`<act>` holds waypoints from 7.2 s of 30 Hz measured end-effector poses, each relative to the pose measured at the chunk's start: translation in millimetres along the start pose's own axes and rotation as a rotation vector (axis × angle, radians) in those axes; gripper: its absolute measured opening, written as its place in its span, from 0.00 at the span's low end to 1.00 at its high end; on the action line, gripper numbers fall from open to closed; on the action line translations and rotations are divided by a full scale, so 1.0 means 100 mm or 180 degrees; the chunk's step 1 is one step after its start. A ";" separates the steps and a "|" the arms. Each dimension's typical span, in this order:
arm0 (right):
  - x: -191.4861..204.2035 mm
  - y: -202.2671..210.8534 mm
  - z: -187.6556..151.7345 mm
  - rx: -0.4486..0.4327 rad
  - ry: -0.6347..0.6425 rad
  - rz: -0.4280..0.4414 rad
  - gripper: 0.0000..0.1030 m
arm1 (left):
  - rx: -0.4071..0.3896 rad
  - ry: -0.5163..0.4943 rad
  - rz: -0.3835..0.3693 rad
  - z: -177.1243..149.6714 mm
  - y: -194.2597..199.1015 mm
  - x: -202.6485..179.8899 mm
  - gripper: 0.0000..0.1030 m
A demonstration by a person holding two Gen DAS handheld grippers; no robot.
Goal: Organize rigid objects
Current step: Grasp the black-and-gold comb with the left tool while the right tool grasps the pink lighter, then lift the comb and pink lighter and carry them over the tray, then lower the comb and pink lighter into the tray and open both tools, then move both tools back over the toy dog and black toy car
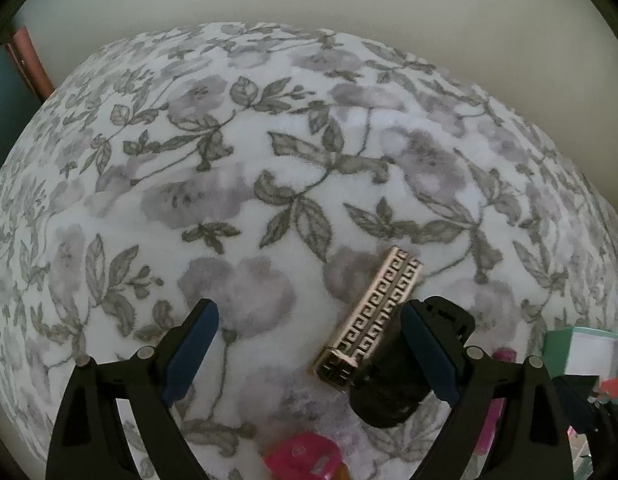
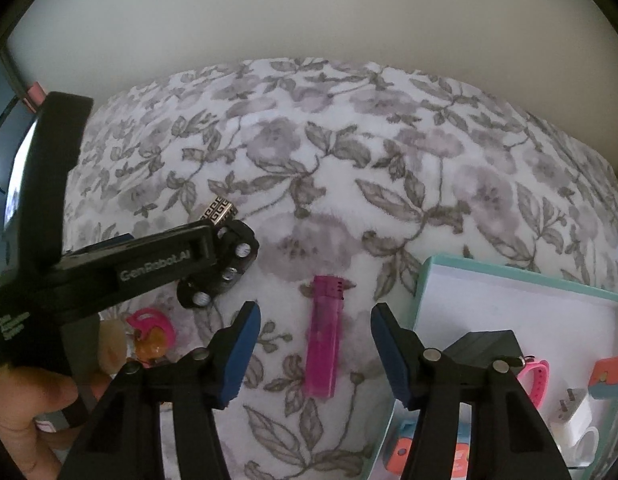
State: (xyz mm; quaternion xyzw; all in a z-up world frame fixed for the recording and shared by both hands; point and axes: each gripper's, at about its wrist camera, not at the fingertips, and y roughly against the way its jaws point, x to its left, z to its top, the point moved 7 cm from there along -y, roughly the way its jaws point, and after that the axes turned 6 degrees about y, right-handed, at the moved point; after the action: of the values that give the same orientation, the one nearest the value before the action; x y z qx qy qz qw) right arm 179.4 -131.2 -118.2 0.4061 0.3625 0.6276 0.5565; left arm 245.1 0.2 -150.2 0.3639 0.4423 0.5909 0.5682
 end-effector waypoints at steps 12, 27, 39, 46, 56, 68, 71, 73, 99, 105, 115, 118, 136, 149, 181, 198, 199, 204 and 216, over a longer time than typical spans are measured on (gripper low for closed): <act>0.01 -0.14 -0.11 0.0124 0.0003 0.0025 0.52 | 0.0030 -0.0020 0.0002 -0.03 -0.01 -0.01 0.53; 0.01 -0.35 -0.26 0.0301 0.0069 -0.0099 0.36 | -0.0008 -0.0009 0.0089 -0.03 0.00 0.07 0.35; -0.01 -0.33 -0.29 0.0289 0.0067 -0.0230 0.20 | 0.0006 0.0000 0.0122 -0.04 0.01 0.05 0.20; 0.01 -0.26 -0.27 0.0285 0.0019 -0.0112 0.20 | 0.0035 0.0054 0.0094 -0.05 0.03 0.07 0.20; 0.02 -0.06 -0.14 0.0131 -0.0009 -0.0033 0.20 | -0.0156 0.0163 0.0014 0.08 0.28 0.15 0.20; -0.07 0.56 0.13 -0.0365 -0.0151 0.0040 0.20 | -0.0727 0.0216 -0.0245 0.39 1.10 0.11 0.20; -0.14 0.77 0.18 -0.0513 -0.0190 0.0031 0.20 | -0.0839 0.0189 -0.0313 0.42 1.28 0.06 0.20; -0.21 0.88 0.21 -0.0593 -0.0205 -0.0005 0.20 | -0.0906 0.0154 -0.0339 0.42 1.39 0.01 0.20; -1.69 1.67 -0.31 -0.0782 -0.0913 -0.0548 0.20 | -0.0941 -0.0886 -0.0807 -0.39 2.05 -1.64 0.20; -1.99 1.66 -0.47 -0.0706 -0.1079 -0.0589 0.20 | -0.0751 -0.1351 -0.0817 -0.75 1.87 -2.10 0.21; -2.18 1.24 -0.72 -0.0260 -0.1134 -0.0619 0.21 | -0.0237 -0.1663 -0.0773 -1.24 1.34 -2.44 0.21; -2.21 1.12 -0.79 -0.0146 -0.1164 -0.0592 0.21 | -0.0160 -0.1666 -0.0709 -1.29 1.22 -2.44 0.21; -2.23 0.78 -0.97 0.0204 -0.1070 -0.0627 0.21 | 0.0072 -0.1754 -0.0528 -1.47 0.88 -2.45 0.21; -2.21 0.63 -1.04 0.0362 -0.1020 -0.0671 0.21 | 0.0123 -0.1772 -0.0444 -1.50 0.78 -2.42 0.21; -2.14 1.40 -0.62 -0.0260 -0.0913 -0.0891 0.21 | -0.0291 -0.1248 -0.0483 -0.97 1.22 -2.13 0.23; -1.74 1.03 -0.51 -0.0117 -0.0723 -0.0734 0.67 | -0.0298 -0.0354 0.0024 -0.52 0.89 -1.18 0.75; -1.70 1.01 -0.50 -0.0127 -0.0674 -0.0719 0.67 | -0.0294 -0.0288 0.0038 -0.51 0.87 -1.12 0.76; -1.53 0.97 -0.41 -0.0229 -0.0588 -0.0706 0.81 | -0.0308 -0.0005 0.0155 -0.43 0.82 -0.82 0.88; -0.94 0.84 -0.21 -0.0339 -0.0254 -0.0524 0.91 | -0.0270 0.0636 0.0266 -0.33 0.84 -0.05 0.90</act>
State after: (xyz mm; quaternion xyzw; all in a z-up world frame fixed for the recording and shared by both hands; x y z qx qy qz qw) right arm 130.8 -234.7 -60.3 0.3695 0.3383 0.5814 0.6411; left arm 185.1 -5.1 -83.1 0.2969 0.4557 0.6656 0.5110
